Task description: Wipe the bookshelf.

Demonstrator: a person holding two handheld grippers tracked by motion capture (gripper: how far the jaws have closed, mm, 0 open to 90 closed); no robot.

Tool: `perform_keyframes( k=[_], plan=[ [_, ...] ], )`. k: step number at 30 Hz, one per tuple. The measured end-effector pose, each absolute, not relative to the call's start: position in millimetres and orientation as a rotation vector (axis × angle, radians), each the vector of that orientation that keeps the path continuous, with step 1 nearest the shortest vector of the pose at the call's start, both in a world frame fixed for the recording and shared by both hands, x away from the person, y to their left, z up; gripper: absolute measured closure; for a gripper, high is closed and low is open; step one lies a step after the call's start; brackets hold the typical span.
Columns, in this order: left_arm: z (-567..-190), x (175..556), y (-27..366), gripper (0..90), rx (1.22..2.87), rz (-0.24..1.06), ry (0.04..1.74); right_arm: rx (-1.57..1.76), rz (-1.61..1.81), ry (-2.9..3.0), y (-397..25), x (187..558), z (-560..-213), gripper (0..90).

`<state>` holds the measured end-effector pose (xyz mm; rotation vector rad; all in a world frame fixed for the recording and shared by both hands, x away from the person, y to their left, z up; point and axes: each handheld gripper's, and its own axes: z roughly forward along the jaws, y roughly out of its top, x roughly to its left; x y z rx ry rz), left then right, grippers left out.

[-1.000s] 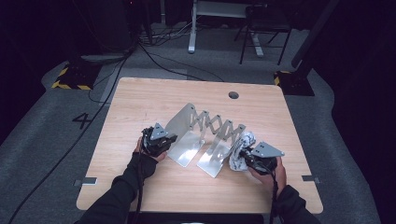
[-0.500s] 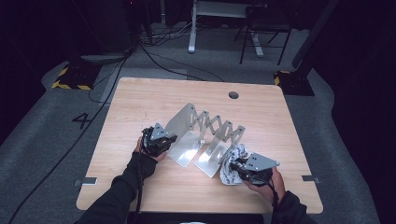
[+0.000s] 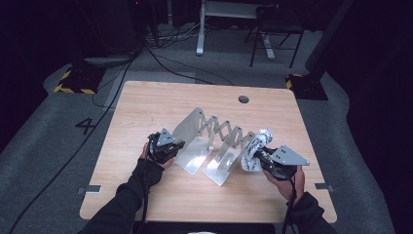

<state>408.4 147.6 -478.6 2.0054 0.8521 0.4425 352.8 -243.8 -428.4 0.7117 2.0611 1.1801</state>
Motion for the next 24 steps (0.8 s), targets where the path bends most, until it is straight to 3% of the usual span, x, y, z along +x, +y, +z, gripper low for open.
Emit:
perform_keyframes(
  k=[11, 15, 24],
  plan=[
    [-483.8, 408.0, 148.3, 83.6, 2.038, 0.442, 0.844, 0.798, 1.009, 2.313, -233.7, 362.9, -473.7, 74.9],
    [-492.6, 406.6, 143.4, 79.2, 2.106, 0.418, 0.855, 0.739, 1.055, 2.286, -230.6, 353.9, -465.5, 74.7],
    [-500.5, 408.6, 137.3, 78.7, 2.182, 0.392, 0.843, 0.597, 1.24, 2.073, -231.6, 328.1, -418.7, 74.2]
  ],
)
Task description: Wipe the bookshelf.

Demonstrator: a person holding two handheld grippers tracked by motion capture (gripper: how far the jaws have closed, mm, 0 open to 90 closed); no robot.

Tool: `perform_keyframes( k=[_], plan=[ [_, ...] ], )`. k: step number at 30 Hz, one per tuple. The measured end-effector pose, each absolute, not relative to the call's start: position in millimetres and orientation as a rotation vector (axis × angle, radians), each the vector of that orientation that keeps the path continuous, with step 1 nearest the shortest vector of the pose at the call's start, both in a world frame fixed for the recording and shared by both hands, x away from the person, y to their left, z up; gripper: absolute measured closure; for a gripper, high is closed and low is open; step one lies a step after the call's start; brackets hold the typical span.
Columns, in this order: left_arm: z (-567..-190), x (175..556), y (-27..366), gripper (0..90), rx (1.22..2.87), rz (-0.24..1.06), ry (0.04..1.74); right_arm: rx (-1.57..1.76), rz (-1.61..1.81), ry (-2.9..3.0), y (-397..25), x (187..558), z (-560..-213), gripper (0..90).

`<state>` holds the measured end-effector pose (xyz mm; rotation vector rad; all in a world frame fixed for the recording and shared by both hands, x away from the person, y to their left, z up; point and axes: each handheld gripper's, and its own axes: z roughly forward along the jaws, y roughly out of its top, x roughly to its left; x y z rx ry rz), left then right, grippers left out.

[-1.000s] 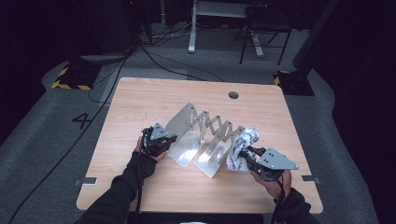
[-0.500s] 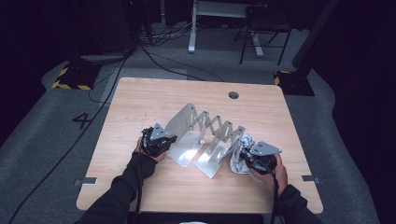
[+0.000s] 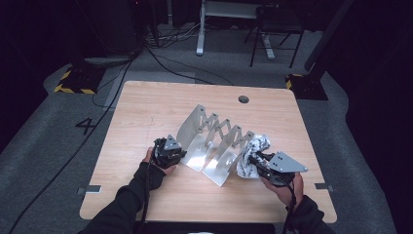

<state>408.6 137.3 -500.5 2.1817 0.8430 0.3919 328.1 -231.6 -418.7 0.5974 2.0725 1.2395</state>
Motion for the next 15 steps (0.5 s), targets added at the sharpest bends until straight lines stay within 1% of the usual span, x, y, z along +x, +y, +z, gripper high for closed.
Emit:
perform_keyframes(
  k=[7, 10, 15],
  plan=[
    [-500.6, 413.0, 138.8, 81.4, 2.186, 0.38, 0.867, 0.625, 1.213, 2.06, -232.0, 333.0, -418.7, 74.3],
    [-500.8, 414.9, 141.6, 82.2, 2.185, 0.376, 0.87, 0.717, 1.171, 2.118, -234.7, 344.2, -431.7, 74.2],
    [-500.7, 415.8, 142.6, 82.3, 2.187, 0.375, 0.865, 0.657, 1.083, 2.27, -220.1, 342.0, -453.2, 74.2]
  ],
)
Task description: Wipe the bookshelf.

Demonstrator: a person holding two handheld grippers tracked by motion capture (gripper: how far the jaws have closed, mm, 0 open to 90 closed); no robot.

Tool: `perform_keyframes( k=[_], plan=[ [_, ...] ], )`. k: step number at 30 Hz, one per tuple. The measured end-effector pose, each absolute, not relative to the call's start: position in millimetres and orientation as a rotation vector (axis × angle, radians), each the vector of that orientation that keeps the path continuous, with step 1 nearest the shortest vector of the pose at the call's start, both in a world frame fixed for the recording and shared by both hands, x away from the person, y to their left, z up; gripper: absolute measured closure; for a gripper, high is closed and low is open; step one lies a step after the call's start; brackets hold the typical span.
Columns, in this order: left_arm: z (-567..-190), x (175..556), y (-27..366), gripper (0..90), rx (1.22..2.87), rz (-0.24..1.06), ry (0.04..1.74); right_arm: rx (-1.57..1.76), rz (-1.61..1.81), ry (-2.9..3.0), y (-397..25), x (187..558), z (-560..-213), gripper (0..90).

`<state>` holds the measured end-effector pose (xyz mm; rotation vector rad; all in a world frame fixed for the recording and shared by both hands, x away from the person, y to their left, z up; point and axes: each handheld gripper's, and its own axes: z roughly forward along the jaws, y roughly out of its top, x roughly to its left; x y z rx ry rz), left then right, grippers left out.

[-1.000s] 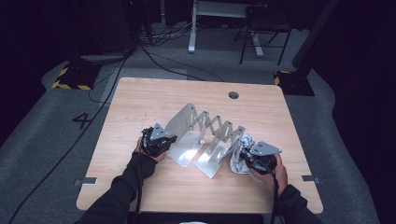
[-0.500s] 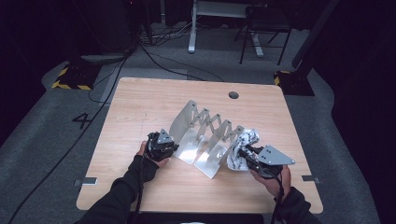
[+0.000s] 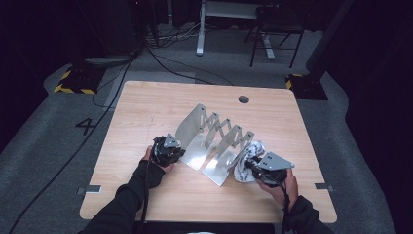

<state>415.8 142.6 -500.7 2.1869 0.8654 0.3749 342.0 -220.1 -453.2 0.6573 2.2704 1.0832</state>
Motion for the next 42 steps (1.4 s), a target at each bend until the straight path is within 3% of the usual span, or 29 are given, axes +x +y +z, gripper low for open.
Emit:
perform_keyframes(
  k=[8, 19, 25, 32, 36, 42],
  plan=[
    [-501.0, 417.3, 144.9, 82.8, 2.183, 0.354, 0.868, 0.529, 1.087, 2.403, -199.9, 330.2, -464.5, 74.2],
    [-501.1, 417.4, 145.2, 83.2, 2.183, 0.357, 0.871, 0.399, 1.281, 2.125, -197.1, 303.3, -420.7, 74.8],
    [-500.9, 417.6, 145.5, 83.1, 2.192, 0.373, 0.855, 0.52, 1.265, 2.007, -215.6, 317.9, -409.3, 74.8],
    [-500.8, 417.3, 145.6, 83.0, 2.193, 0.379, 0.855, 0.668, 1.182, 2.055, -231.2, 346.0, -427.5, 75.1],
    [-500.8, 417.4, 145.7, 83.0, 2.193, 0.378, 0.853, 0.773, 1.096, 2.183, -232.1, 359.4, -454.9, 75.2],
    [-500.8, 417.3, 145.8, 83.0, 2.195, 0.38, 0.852, 0.728, 1.021, 2.331, -216.4, 352.3, -476.2, 75.4]
  ],
)
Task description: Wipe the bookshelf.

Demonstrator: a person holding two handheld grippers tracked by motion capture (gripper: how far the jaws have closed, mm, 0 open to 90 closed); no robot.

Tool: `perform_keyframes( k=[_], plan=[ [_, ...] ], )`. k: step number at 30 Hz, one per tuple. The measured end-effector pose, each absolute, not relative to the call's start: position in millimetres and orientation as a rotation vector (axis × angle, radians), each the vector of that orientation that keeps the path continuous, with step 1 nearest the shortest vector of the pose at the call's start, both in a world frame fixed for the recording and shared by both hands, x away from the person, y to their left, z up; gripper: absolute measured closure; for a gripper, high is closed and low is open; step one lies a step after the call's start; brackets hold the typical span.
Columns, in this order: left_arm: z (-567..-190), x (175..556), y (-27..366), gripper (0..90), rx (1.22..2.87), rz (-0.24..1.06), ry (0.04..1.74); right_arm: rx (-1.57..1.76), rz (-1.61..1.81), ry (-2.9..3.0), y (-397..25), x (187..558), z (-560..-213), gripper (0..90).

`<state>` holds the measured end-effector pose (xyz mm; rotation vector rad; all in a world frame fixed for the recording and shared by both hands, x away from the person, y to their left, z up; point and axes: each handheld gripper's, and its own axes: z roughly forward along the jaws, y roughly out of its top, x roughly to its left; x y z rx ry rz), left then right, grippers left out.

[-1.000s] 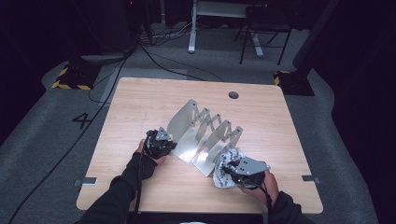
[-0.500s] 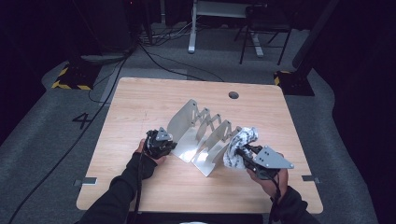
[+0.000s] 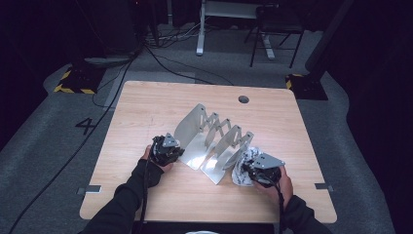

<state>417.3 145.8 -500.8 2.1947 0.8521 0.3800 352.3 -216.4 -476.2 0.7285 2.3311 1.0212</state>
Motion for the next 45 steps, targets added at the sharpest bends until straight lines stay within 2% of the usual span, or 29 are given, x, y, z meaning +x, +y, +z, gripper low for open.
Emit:
perform_keyframes(
  k=[9, 18, 28, 35, 39, 40, 45],
  plan=[
    [-500.9, 417.2, 146.2, 82.8, 2.194, 0.378, 0.849, 0.494, 1.221, 2.188, -201.5, 315.8, -441.4, 75.5],
    [-500.9, 417.1, 146.4, 82.8, 2.193, 0.373, 0.852, 0.607, 1.218, 2.009, -226.1, 335.5, -414.5, 75.5],
    [-500.5, 416.7, 148.6, 82.8, 2.197, 0.362, 0.85, 0.795, 1.151, 2.117, -243.1, 371.5, -439.8, 75.5],
    [-500.7, 415.8, 149.1, 82.4, 2.197, 0.367, 0.848, 0.812, 1.082, 2.294, -231.8, 367.9, -468.3, 75.4],
    [-498.0, 409.4, 148.6, 78.2, 2.217, 0.381, 0.847, 0.763, 1.053, 2.345, -224.7, 361.6, -473.3, 75.3],
    [-495.7, 406.7, 149.3, 74.5, 2.214, 0.399, 0.85, 0.753, 1.052, 2.351, -223.0, 359.8, -472.5, 75.4],
    [-479.0, 382.7, 154.4, 70.3, 2.19, 0.45, 0.844, 0.734, 1.079, 2.326, -225.0, 356.4, -466.1, 75.4]
  ],
)
